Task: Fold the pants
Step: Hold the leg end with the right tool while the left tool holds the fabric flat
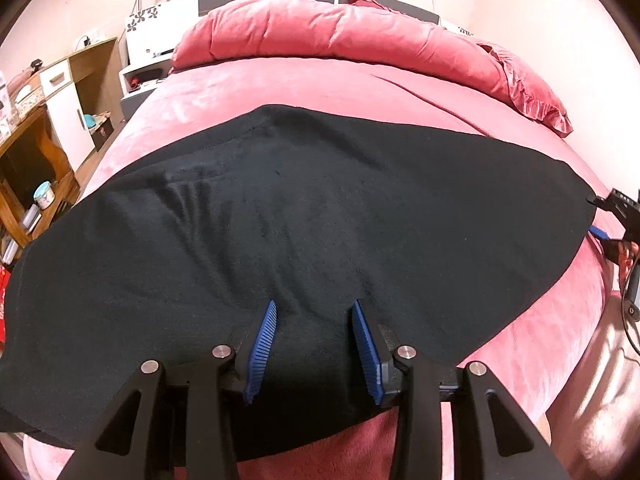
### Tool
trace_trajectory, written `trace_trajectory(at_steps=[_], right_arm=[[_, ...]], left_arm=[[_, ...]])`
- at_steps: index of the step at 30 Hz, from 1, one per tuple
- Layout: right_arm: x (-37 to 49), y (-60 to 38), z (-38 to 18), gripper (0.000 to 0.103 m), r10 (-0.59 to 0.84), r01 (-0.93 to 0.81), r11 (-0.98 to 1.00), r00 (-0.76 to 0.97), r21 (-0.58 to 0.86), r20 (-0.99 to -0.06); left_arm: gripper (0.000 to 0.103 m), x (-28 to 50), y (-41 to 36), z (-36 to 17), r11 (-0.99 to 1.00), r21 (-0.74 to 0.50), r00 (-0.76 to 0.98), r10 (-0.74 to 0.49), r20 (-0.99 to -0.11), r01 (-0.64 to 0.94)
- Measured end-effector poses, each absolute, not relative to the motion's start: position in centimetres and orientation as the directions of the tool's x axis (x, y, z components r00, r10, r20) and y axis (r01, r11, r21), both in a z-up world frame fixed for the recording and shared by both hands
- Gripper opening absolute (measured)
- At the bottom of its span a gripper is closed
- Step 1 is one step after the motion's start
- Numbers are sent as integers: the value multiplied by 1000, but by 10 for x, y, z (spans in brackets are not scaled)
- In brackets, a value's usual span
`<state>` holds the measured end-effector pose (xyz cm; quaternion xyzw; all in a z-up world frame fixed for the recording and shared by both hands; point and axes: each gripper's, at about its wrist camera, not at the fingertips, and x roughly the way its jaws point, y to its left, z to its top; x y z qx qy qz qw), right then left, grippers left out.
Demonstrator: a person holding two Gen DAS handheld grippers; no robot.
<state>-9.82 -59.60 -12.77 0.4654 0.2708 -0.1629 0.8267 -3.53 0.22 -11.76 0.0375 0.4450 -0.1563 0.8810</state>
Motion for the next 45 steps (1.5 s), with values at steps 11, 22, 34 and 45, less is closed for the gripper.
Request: trace_trajectory(at_steps=[11, 22, 34, 45], right_arm=[[-78, -605, -133, 58, 2, 525, 484, 800, 700, -601], [-58, -625, -132, 53, -27, 554, 504, 777, 663, -629], [-61, -629, -136, 36, -26, 558, 505, 773, 659, -634], [-61, -631, -135, 25, -10, 554, 478, 779, 681, -626]], left_arm=[[41, 2, 2, -112, 968, -161, 478, -237, -846, 195], [43, 8, -10, -116, 973, -115, 479, -200, -855, 200], [43, 3, -14, -119, 972, -114, 485, -201, -851, 204], [43, 2, -8, -118, 972, -125, 482, -209, -851, 201]])
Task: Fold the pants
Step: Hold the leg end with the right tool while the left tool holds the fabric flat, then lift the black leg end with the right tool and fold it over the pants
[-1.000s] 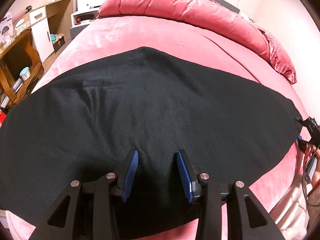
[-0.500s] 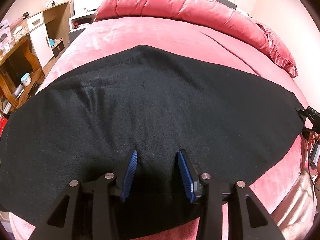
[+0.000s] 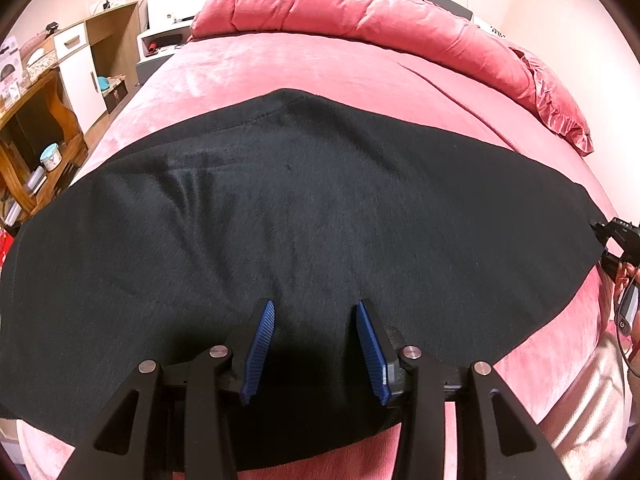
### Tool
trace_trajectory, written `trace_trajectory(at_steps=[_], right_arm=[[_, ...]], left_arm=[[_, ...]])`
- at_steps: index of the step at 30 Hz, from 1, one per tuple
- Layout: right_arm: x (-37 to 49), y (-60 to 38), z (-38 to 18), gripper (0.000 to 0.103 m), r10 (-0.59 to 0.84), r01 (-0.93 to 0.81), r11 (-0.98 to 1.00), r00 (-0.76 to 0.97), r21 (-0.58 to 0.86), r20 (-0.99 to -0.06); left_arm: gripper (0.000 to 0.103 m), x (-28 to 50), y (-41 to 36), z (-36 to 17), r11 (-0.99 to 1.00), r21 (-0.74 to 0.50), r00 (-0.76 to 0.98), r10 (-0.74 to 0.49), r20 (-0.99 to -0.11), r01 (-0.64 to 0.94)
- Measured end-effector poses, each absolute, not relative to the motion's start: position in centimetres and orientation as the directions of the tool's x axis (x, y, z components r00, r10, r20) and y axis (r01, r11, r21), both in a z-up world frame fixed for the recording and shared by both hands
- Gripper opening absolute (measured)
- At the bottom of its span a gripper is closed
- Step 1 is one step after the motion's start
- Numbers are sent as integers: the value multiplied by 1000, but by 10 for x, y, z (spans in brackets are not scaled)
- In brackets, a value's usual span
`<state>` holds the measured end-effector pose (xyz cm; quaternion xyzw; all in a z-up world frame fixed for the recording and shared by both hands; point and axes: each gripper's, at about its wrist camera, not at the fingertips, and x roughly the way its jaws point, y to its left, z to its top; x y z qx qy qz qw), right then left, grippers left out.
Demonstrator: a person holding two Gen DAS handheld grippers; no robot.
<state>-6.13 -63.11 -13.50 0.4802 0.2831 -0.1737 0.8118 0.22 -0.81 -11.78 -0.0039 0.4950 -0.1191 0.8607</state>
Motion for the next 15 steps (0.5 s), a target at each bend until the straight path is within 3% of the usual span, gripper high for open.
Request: trace_trajectory(at_steps=[9, 15], right_arm=[[-62, -627, -118, 17, -20, 543, 500, 786, 674, -618], [-63, -608, -75, 16, -34, 495, 590, 805, 638, -592]], left_arm=[[43, 4, 1, -118, 973, -137, 480, -212, -851, 187], [43, 0, 8, -115, 973, -157, 498, -221, -839, 167]])
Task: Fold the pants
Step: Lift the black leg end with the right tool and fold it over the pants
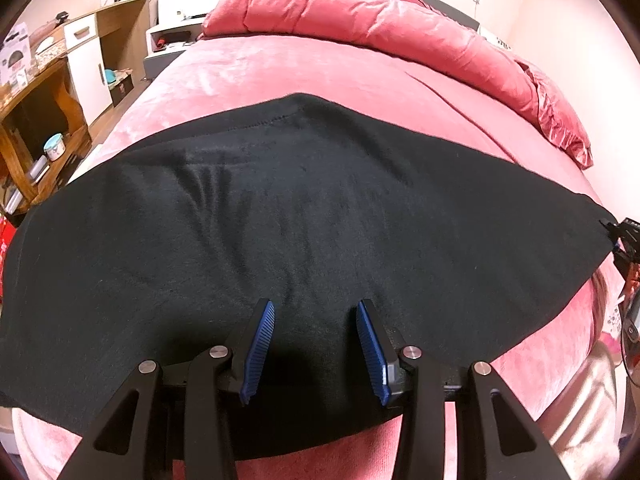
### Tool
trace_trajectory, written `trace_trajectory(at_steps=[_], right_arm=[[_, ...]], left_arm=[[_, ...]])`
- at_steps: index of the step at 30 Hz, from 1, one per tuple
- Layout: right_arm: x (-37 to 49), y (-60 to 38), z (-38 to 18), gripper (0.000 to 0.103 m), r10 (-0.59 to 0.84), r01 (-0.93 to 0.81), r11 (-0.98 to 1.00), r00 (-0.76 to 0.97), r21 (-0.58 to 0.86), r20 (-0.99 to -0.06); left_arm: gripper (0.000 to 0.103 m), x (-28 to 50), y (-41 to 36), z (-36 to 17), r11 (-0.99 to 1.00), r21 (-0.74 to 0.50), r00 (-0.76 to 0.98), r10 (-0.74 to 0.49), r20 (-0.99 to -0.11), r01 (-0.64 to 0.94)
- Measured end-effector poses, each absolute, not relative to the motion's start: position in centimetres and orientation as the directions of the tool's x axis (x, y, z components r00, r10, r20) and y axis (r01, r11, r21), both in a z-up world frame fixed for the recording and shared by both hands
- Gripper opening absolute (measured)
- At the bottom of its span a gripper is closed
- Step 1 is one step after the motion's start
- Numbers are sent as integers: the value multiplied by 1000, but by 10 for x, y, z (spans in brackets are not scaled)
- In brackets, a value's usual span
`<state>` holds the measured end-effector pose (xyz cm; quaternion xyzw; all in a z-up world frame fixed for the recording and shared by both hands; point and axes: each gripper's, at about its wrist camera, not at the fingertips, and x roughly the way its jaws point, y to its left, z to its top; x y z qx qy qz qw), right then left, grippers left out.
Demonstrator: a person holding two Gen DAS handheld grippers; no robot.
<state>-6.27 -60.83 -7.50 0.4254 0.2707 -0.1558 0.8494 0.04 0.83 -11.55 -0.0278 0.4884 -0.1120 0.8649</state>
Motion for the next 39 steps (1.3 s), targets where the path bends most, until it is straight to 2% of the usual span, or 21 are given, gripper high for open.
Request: trace_trajectory(at_steps=[15, 23, 30, 39], right_arm=[[-59, -519, 15, 16, -11, 311, 774, 878, 552, -478], [-49, -416, 49, 16, 12, 96, 969, 901, 228, -433], [-40, -356, 37, 16, 82, -48, 995, 883, 85, -462], [-24, -291, -21, 17, 176, -215, 977, 783, 5, -597]], left_arm=[[43, -4, 31, -115, 977, -175, 537, -215, -816, 126], [43, -6, 25, -114, 975, -172, 540, -221, -812, 141], [44, -6, 26, -113, 968, -208, 541, -252, -802, 143], [44, -12, 27, -110, 965, -215, 548, -262, -794, 150]])
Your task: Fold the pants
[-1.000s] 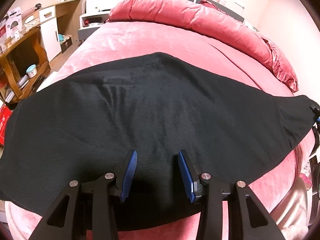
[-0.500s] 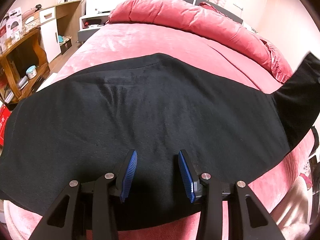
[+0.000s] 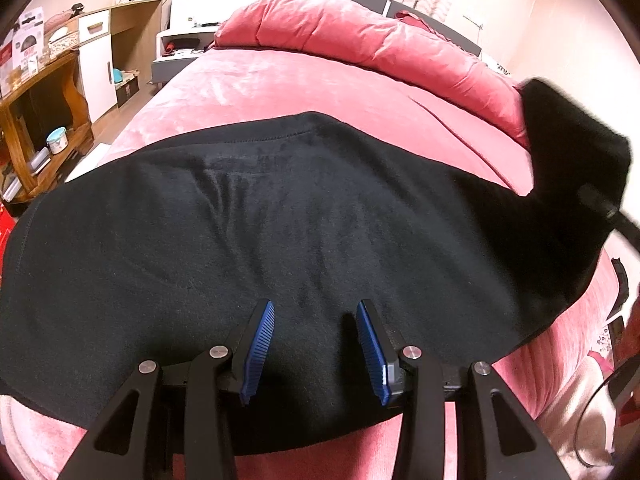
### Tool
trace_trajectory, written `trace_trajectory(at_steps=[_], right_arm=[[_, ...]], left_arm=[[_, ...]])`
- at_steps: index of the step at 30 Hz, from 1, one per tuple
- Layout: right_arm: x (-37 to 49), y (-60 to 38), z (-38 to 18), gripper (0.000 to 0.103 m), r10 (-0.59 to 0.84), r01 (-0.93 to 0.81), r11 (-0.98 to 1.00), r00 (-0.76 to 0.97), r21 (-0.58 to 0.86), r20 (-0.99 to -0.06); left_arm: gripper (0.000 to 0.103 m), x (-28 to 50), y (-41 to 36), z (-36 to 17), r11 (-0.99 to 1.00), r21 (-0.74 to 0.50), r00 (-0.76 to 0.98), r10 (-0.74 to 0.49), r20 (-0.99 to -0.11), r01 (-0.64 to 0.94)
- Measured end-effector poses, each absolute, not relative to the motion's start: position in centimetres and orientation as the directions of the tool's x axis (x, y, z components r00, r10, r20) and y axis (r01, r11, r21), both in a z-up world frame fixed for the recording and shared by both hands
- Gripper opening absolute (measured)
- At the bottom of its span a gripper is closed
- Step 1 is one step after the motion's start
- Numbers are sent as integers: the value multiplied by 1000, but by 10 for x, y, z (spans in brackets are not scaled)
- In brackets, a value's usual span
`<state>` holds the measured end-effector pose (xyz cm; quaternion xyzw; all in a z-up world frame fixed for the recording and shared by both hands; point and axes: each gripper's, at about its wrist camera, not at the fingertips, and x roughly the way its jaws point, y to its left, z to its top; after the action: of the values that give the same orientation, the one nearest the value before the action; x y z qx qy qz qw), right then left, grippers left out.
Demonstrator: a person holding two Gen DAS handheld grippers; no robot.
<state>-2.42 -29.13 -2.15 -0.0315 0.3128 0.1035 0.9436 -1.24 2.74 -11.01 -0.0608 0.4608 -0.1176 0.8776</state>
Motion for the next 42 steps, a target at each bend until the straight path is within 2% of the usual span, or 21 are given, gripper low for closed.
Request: trace_trajectory(at_steps=[5, 11, 14, 15, 16, 20, 24, 27, 30, 33, 35, 36, 39, 41, 42], right_arm=[[-14, -275, -54, 19, 178, -243, 970, 727, -7, -663], [-14, -257, -86, 24, 126, -285, 953, 682, -103, -721], [-14, -254, -97, 45, 139, -316, 944, 642, -95, -754], [-16, -254, -98, 54, 154, -326, 942, 632, -80, -760], [-18, -254, -98, 59, 171, -334, 940, 626, -63, -761], [-37, -268, -90, 59, 306, -374, 924, 611, 74, -730], [-52, -314, -72, 59, 417, -293, 909, 664, 297, -620], [-53, -359, -61, 58, 332, -138, 926, 741, 352, -583], [-44, -392, -62, 41, 242, -12, 934, 756, 356, -608], [-37, -412, -68, 34, 213, 52, 924, 755, 380, -621], [-32, -416, -71, 34, 210, 64, 919, 753, 388, -623], [-34, -417, -73, 34, 210, 66, 918, 755, 391, -621], [-28, -414, -77, 34, 210, 64, 921, 751, 385, -627], [-22, -409, -79, 34, 200, 66, 929, 738, 364, -644], [-19, -407, -81, 34, 192, 67, 935, 728, 347, -658]], left_arm=[[44, -15, 30, -109, 964, -215, 550, -264, -792, 154], [44, -13, 29, -110, 963, -221, 543, -271, -795, 157], [44, -12, 28, -109, 960, -223, 541, -279, -793, 168], [44, -11, 27, -108, 957, -231, 540, -289, -790, 174], [44, -11, 26, -107, 955, -238, 540, -297, -787, 179], [44, -8, 20, -103, 936, -292, 525, -352, -775, 197], [44, 4, 4, -95, 897, -377, 489, -443, -752, 233], [44, 20, -13, -89, 863, -439, 462, -504, -729, 250], [46, 38, -33, -86, 826, -511, 420, -561, -713, 237], [50, 60, -55, -92, 816, -535, 372, -576, -728, 217], [50, 73, -69, -97, 817, -538, 343, -576, -742, 206], [49, 78, -76, -102, 821, -533, 323, -570, -755, 203], [22, 81, -90, -114, 836, -513, 292, -549, -783, 195], [13, 78, -89, -111, 833, -512, 312, -553, -773, 208], [11, 73, -87, -104, 829, -511, 329, -559, -761, 226]])
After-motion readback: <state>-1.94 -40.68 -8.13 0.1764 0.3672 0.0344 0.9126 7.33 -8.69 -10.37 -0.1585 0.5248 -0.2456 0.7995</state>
